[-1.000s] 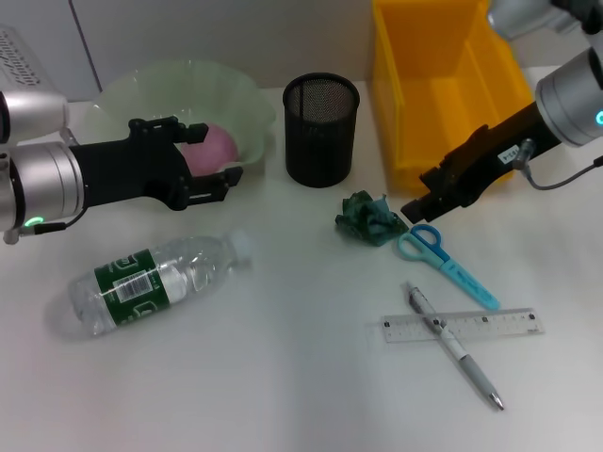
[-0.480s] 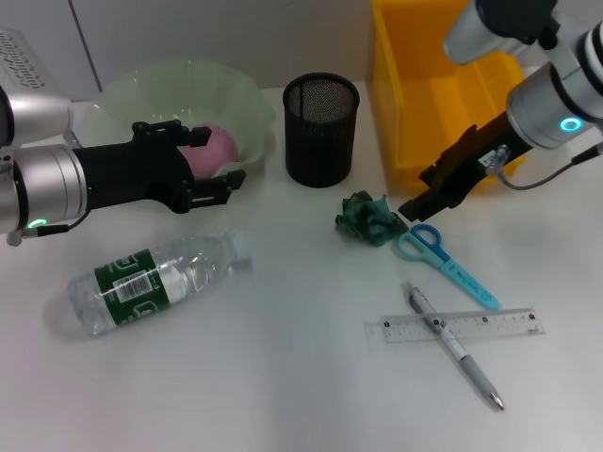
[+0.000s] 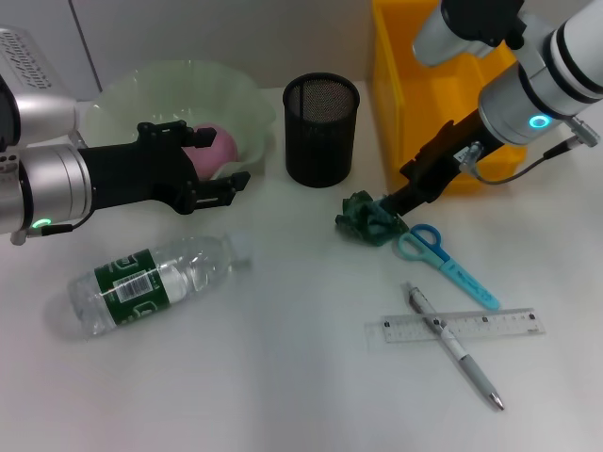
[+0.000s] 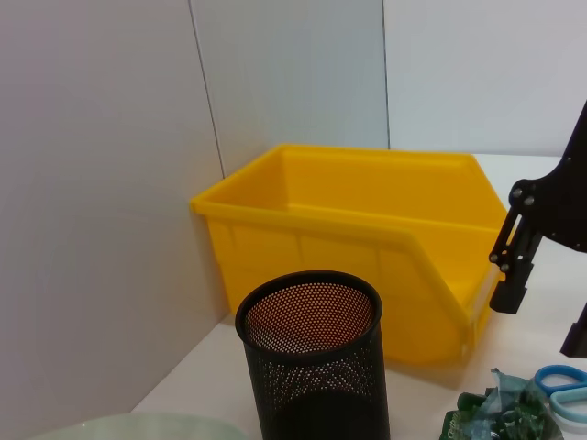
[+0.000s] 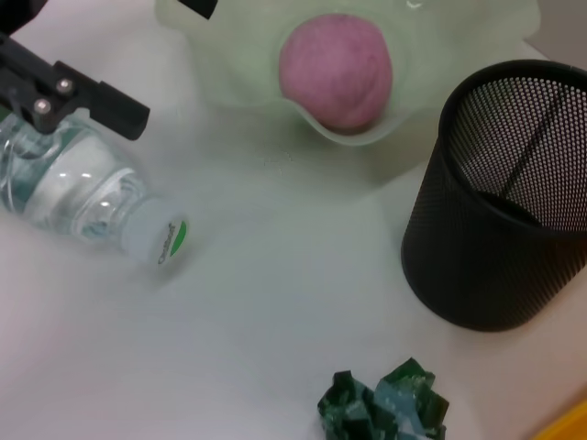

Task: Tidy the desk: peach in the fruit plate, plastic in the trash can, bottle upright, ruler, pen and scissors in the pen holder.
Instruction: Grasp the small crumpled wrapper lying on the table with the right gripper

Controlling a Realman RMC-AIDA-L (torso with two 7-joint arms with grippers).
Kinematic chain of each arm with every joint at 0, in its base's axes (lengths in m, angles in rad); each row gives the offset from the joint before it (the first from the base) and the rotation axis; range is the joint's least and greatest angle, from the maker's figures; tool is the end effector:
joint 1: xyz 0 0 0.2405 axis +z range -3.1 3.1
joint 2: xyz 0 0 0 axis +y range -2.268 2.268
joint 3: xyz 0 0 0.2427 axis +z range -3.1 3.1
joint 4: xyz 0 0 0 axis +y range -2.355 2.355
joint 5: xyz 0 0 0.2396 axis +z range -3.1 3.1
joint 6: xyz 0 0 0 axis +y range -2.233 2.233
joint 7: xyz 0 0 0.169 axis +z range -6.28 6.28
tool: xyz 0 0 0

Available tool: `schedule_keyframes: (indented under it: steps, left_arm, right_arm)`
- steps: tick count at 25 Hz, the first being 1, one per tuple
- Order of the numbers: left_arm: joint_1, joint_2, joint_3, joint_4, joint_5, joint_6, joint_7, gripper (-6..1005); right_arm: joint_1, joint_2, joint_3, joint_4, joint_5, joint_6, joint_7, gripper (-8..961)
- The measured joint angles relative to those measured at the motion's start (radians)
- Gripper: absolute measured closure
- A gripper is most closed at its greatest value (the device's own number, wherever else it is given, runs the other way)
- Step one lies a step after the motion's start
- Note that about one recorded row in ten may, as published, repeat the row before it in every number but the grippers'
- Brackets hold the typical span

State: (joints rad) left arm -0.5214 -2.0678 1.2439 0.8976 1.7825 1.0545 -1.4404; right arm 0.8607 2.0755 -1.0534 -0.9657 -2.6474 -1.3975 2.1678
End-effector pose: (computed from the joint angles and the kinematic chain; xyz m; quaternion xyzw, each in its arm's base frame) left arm -0.1986 0.4221 -0.0365 -0.9562 -0.0932 -0.1373 0.2413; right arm 0.1740 0.4458 -0.0095 -0.9456 0.2363 -0.1330 0.1799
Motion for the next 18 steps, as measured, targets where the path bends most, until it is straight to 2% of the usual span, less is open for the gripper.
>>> schedule_keyframes:
  steps: [18]
  left_arm:
    - [-0.023, 0.002, 0.003, -0.025, 0.009, -0.002, 0.0, 263]
  right_arm:
    - [0.062, 0.004, -0.108, 0.147, 0.048, 0.103, -0.022, 326]
